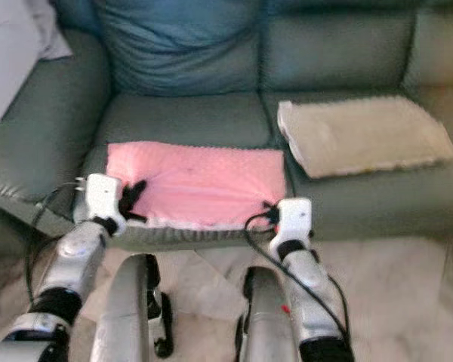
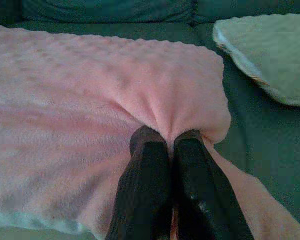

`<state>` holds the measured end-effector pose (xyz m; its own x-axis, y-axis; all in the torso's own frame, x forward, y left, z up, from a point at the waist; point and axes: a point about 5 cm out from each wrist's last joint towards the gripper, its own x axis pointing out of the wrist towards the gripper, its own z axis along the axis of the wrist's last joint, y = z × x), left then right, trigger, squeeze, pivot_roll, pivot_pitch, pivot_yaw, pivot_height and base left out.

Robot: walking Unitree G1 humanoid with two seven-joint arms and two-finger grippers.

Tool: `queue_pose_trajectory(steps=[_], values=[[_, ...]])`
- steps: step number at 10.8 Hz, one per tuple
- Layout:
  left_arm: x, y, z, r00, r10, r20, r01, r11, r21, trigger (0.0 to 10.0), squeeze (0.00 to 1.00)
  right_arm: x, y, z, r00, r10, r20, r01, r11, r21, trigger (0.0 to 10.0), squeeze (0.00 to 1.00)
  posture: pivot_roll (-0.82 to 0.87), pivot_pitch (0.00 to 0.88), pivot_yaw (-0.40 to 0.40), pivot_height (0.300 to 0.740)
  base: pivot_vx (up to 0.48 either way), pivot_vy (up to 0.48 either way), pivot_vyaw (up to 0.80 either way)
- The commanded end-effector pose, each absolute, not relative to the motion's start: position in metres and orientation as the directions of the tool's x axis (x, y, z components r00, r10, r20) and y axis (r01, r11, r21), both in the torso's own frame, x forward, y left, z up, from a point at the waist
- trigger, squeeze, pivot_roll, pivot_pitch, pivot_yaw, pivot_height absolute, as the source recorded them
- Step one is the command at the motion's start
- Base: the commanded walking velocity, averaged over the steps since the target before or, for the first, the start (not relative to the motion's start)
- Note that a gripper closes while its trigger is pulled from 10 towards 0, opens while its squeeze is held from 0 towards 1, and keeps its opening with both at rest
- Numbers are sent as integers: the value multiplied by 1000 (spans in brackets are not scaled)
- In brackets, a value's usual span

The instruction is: Move the pillow to the sofa

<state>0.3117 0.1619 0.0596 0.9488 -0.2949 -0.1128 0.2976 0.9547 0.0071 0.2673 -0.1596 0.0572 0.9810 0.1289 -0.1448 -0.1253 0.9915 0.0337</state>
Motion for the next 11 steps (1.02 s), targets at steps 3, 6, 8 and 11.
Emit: queue_pose_trajectory(steps=[3,6,8,11], values=[[315,161,63,949,-301,-98,304,953,13,10000,0,275,-165,63,987,114,-116,-112,993,27,10000,0,-96,182,-9,605,270,0,0],[316,161,63,950,-297,-97,299,954,9,10000,0,273,-159,63,983,150,-105,-150,989,11,10000,0,-97,185,-9,605,295,0,256],[316,162,63,953,-287,-93,287,958,-7,10000,0,273,-157,62,982,160,-103,-158,987,28,10000,0,-95,184,-15,605,139,0,378],[316,168,62,966,-238,-97,241,970,17,10000,0,272,-159,64,976,200,-90,-201,980,9,10000,0,-92,184,-24,605,0,0,210]])
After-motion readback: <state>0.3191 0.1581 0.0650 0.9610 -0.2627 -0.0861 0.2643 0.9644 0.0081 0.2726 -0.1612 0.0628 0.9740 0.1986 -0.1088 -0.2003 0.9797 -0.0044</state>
